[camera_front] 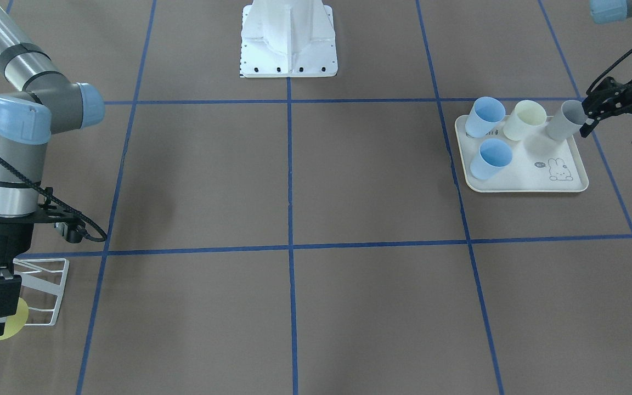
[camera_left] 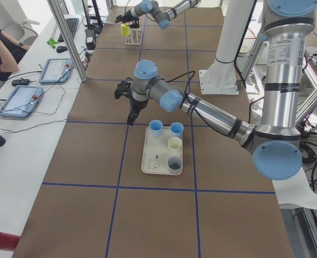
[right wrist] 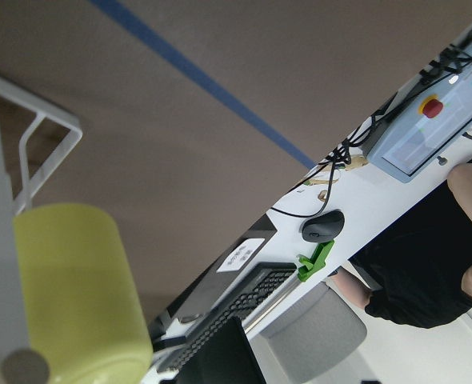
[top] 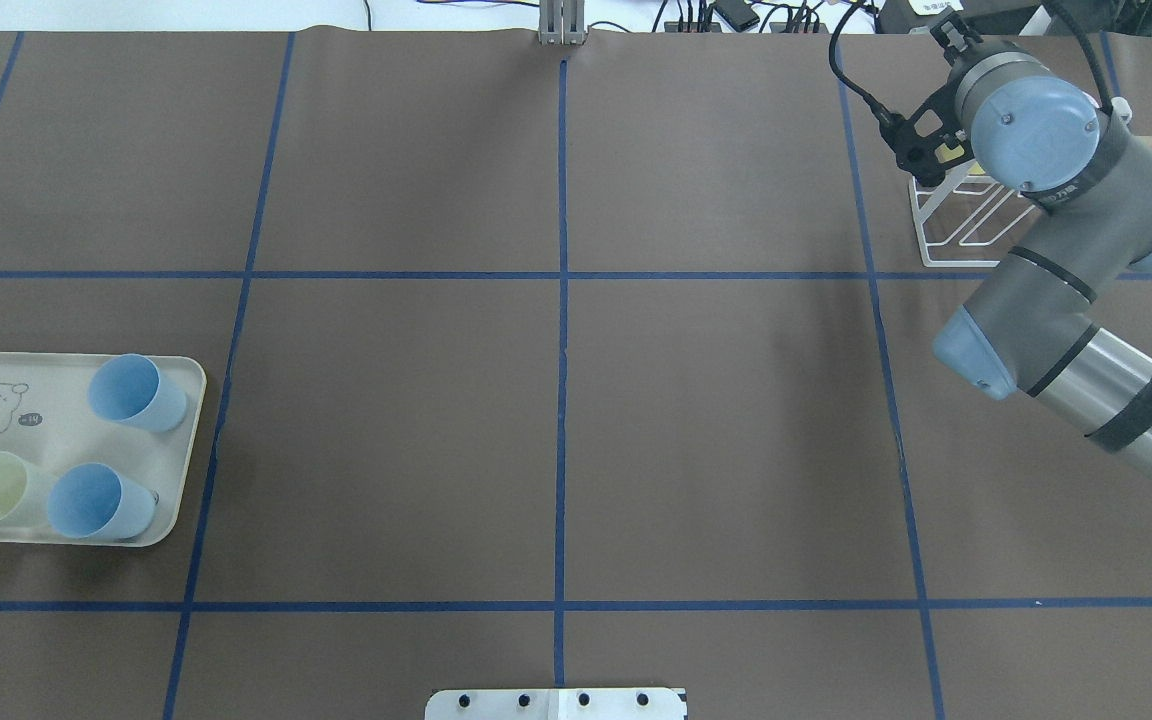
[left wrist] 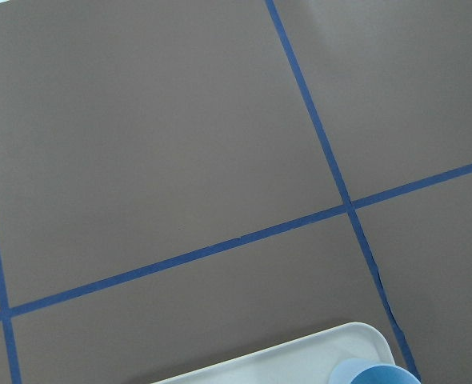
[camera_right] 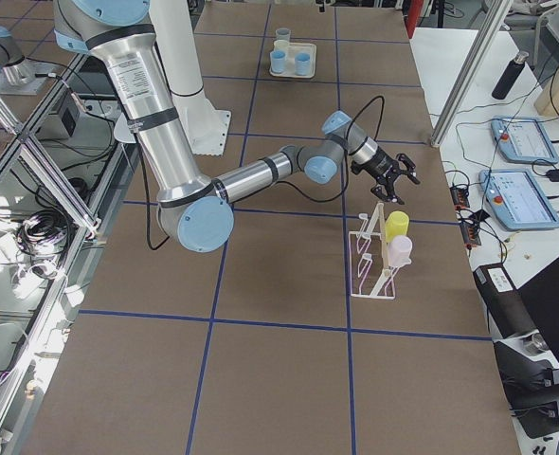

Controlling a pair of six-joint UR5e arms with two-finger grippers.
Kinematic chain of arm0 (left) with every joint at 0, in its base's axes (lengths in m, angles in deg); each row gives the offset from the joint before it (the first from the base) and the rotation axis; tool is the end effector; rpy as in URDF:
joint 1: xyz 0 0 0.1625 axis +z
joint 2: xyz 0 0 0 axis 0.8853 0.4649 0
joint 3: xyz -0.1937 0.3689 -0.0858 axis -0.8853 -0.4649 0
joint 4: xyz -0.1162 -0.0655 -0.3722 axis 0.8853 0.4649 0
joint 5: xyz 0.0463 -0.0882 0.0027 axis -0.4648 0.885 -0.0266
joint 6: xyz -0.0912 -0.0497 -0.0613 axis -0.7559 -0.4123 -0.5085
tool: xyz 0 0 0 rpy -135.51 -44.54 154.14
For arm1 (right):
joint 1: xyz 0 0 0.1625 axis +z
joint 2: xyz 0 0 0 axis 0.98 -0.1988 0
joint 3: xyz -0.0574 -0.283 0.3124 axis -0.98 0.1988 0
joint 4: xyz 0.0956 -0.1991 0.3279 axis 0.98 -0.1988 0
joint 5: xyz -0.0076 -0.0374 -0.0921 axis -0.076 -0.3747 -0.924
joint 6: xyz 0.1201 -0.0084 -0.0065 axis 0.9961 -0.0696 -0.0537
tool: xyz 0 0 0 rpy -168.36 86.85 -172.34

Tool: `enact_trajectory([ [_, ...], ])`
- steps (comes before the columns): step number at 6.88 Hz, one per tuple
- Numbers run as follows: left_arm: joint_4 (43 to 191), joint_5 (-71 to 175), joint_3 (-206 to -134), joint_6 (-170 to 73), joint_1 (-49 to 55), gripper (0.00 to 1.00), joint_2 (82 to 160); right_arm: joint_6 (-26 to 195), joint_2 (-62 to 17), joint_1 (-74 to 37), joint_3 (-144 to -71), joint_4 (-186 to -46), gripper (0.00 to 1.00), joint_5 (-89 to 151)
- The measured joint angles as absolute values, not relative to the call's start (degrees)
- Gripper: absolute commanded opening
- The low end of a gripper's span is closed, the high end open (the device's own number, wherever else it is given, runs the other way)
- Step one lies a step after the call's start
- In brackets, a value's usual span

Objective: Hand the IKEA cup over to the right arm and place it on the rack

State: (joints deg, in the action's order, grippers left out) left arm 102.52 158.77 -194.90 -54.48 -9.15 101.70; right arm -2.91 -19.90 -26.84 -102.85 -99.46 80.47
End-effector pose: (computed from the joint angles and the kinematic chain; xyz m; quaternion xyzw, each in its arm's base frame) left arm 0.0945 -0.4660 0.4391 0.1825 0.3942 0.0879 0.8964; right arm -0.2786 -0.6265 0.4148 0.3689 0.2532 -0.6907 0.5681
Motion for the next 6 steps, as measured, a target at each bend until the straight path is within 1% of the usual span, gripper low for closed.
enact_trajectory([
  [1,103.8,158.5,-194.9,-54.9,-9.0,1.0,100.9,9.2,-20.2,-26.8,-104.8,-99.4,0.89,85.7],
  [2,106.2,158.0,-194.9,-57.0,-8.8,1.0,99.7,22.0,-20.4,-27.0,-106.9,-99.4,0.96,90.4],
  [3,110.2,156.8,-194.9,-61.5,-8.1,1.0,98.2,35.8,-20.7,-27.6,-109.4,-99.3,0.99,95.1],
  [5,117.7,153.6,-194.8,-72.6,-3.3,1.0,95.5,61.4,-20.8,-31.8,-114.4,-99.2,0.99,99.1],
  [6,120.5,150.6,-194.8,-78.9,0.8,1.0,94.6,72.4,-20.7,-34.4,-116.1,-99.2,0.99,99.5],
])
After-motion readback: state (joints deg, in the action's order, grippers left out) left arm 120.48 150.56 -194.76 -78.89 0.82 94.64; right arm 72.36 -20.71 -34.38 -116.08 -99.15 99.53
